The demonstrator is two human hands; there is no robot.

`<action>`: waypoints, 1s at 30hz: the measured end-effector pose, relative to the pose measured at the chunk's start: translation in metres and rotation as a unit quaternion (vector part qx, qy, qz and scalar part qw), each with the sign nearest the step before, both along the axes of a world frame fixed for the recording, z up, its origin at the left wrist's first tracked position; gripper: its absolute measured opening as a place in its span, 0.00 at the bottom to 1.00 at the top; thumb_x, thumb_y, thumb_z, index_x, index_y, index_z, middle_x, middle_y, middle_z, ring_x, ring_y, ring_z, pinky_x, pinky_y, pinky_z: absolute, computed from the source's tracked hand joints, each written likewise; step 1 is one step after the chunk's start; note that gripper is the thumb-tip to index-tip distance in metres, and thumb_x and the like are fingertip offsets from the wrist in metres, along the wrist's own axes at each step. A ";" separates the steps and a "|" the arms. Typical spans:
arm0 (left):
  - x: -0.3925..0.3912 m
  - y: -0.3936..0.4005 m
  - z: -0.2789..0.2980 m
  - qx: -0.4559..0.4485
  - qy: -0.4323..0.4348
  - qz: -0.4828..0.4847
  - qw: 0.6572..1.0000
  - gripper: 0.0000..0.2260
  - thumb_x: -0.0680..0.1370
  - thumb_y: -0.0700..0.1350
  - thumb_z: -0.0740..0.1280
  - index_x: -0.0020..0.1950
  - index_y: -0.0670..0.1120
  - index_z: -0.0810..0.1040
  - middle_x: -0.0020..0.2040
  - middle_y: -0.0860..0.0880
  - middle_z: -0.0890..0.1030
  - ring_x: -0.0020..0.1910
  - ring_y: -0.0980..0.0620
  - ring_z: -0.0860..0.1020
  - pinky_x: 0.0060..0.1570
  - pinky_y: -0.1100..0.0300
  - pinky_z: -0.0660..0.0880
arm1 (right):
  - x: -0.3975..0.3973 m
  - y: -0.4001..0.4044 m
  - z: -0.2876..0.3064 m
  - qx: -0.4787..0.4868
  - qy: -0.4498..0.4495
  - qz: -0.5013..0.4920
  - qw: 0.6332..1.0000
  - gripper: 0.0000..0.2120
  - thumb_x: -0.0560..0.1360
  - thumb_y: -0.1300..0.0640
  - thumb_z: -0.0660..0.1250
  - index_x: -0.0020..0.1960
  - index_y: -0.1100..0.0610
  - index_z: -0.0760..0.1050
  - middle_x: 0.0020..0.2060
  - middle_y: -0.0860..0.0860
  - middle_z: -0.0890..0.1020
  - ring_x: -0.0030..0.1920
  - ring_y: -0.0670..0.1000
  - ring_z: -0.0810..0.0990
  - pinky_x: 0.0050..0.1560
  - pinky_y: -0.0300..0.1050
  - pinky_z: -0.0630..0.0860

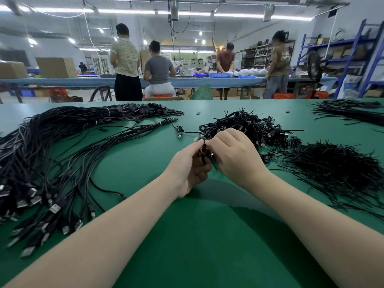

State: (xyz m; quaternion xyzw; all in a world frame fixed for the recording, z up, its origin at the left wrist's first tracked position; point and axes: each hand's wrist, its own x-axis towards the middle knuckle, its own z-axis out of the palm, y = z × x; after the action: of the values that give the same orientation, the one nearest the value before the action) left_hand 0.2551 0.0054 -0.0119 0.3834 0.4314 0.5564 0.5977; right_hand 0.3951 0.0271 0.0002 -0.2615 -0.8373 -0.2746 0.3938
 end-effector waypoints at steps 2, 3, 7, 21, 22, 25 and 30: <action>0.000 -0.002 0.000 -0.024 -0.026 -0.032 0.999 0.14 0.78 0.53 0.63 0.36 0.48 0.74 0.26 0.51 0.76 0.22 0.54 0.73 0.22 0.68 0.65 | 0.002 0.000 -0.002 -0.001 0.003 0.001 1.000 0.05 0.68 0.72 0.67 0.41 0.66 0.80 0.35 0.59 0.79 0.36 0.61 0.78 0.37 0.53 0.77; 0.000 -0.002 -0.001 -0.015 -0.008 -0.022 1.000 0.15 0.79 0.54 0.63 0.36 0.48 0.75 0.27 0.51 0.77 0.23 0.54 0.74 0.24 0.67 0.66 | 0.003 0.000 -0.003 -0.012 0.012 0.004 1.000 0.05 0.68 0.72 0.68 0.42 0.66 0.80 0.36 0.59 0.79 0.36 0.61 0.78 0.38 0.53 0.77; 0.004 0.001 -0.006 0.100 0.174 0.114 0.973 0.13 0.81 0.53 0.58 0.42 0.49 0.76 0.33 0.51 0.81 0.30 0.54 0.80 0.32 0.62 0.70 | 0.001 0.000 -0.003 -0.059 0.056 0.013 0.997 0.03 0.73 0.68 0.68 0.45 0.66 0.80 0.38 0.59 0.80 0.39 0.62 0.78 0.40 0.56 0.77; -0.010 0.006 -0.018 0.348 0.379 0.215 0.830 0.10 0.75 0.44 0.71 0.51 0.59 0.79 0.51 0.67 0.76 0.54 0.70 0.72 0.53 0.73 0.68 | -0.001 0.001 -0.004 -0.123 0.137 0.025 0.983 0.05 0.70 0.71 0.68 0.45 0.68 0.79 0.41 0.60 0.81 0.44 0.63 0.78 0.47 0.49 0.73; -0.009 0.005 -0.017 0.337 0.358 0.208 0.846 0.08 0.76 0.45 0.71 0.48 0.59 0.78 0.47 0.66 0.79 0.51 0.68 0.74 0.50 0.73 0.70 | -0.003 0.001 -0.004 -0.130 0.154 0.027 0.979 0.05 0.70 0.71 0.68 0.45 0.68 0.79 0.41 0.60 0.81 0.44 0.63 0.78 0.47 0.48 0.72; -0.002 0.005 -0.014 0.281 0.267 0.178 0.904 0.05 0.77 0.46 0.69 0.42 0.55 0.77 0.38 0.59 0.82 0.40 0.60 0.80 0.40 0.68 0.72 | -0.006 0.002 -0.004 -0.124 0.175 0.037 0.976 0.02 0.72 0.69 0.68 0.44 0.67 0.79 0.40 0.59 0.81 0.43 0.61 0.78 0.47 0.46 0.72; 0.008 0.000 -0.003 0.111 0.073 0.081 0.988 0.10 0.80 0.47 0.63 0.40 0.45 0.75 0.34 0.48 0.78 0.30 0.51 0.76 0.30 0.63 0.73 | -0.001 0.004 -0.002 -0.035 0.066 0.034 0.997 0.02 0.71 0.71 0.69 0.41 0.67 0.79 0.35 0.59 0.79 0.37 0.61 0.78 0.40 0.52 0.76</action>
State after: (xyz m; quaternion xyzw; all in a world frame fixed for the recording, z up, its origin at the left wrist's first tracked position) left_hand 0.2628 0.0058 -0.0147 0.4508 0.4387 0.6180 0.4716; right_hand 0.3937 0.0307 -0.0017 -0.2640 -0.8271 -0.2136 0.4480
